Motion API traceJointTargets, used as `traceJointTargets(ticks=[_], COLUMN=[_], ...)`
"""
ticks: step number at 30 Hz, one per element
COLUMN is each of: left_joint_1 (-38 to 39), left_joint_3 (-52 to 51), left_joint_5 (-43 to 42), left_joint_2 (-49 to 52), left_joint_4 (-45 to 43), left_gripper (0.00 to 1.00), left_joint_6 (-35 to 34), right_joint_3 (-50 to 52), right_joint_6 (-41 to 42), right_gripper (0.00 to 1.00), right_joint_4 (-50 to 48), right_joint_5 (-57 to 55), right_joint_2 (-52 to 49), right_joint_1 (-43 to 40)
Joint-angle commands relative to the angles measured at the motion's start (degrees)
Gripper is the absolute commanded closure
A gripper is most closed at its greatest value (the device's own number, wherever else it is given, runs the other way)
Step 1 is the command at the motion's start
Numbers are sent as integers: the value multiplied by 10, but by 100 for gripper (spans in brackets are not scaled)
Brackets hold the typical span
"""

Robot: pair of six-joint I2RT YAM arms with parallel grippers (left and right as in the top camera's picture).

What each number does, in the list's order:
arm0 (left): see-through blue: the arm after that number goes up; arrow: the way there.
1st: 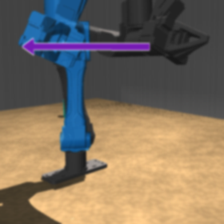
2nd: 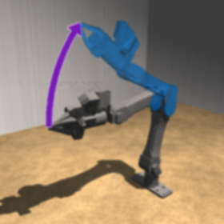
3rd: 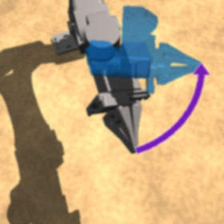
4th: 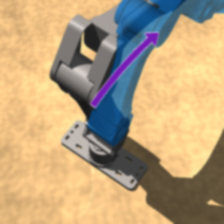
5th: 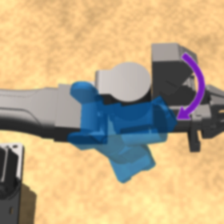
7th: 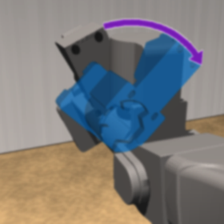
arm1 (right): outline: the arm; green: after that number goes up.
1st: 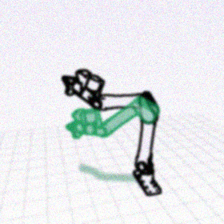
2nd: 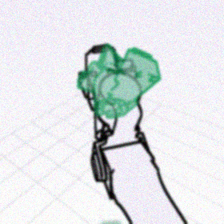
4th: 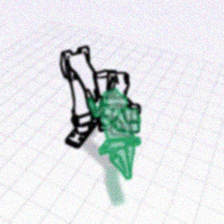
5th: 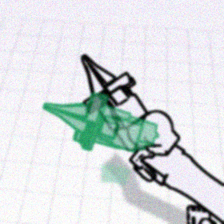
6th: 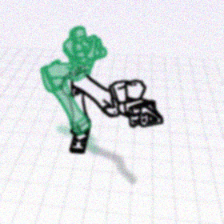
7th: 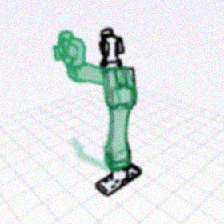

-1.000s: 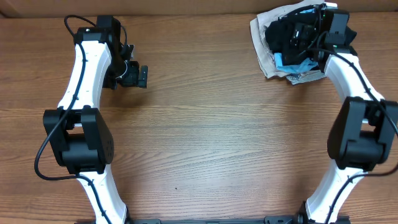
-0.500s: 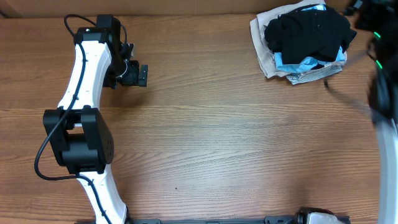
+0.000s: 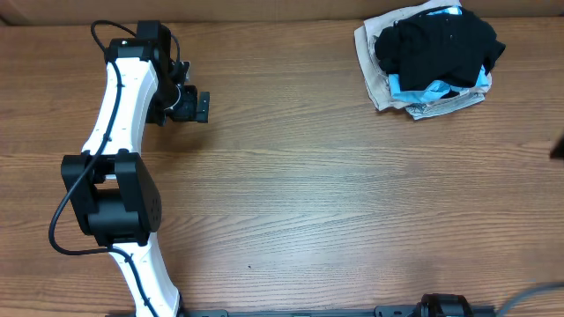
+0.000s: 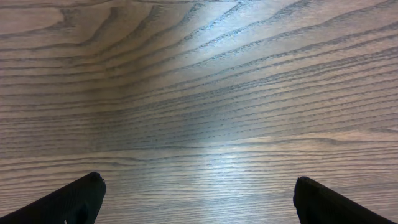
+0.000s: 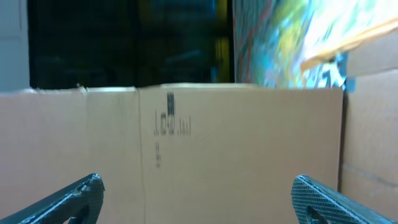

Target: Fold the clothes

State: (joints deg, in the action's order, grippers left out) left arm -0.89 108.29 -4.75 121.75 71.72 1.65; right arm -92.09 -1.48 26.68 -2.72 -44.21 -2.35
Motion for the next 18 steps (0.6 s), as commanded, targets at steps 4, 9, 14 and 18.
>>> traceJointTargets(ticks=[4, 9, 14, 18], left_joint_1=[-2, -2, -2, -2], left_joint_3=[-2, -2, -2, -2], left_joint_5=[-8, -8, -8, -8], left_joint_2=[-3, -3, -3, -3], left_joint_4=[-1, -1, -1, -1], left_gripper=[0, 0, 0, 0], left_joint_6=[9, 9, 9, 9], right_joint_3=[-1, 2, 26, 76], right_joint_6=[2, 2, 2, 2], right_gripper=[0, 0, 0, 0], right_joint_4=[5, 84, 189, 280], right_joint_5=[5, 5, 3, 3], right_joint_2=[8, 8, 10, 34], right_joint_1=[2, 3, 26, 30])
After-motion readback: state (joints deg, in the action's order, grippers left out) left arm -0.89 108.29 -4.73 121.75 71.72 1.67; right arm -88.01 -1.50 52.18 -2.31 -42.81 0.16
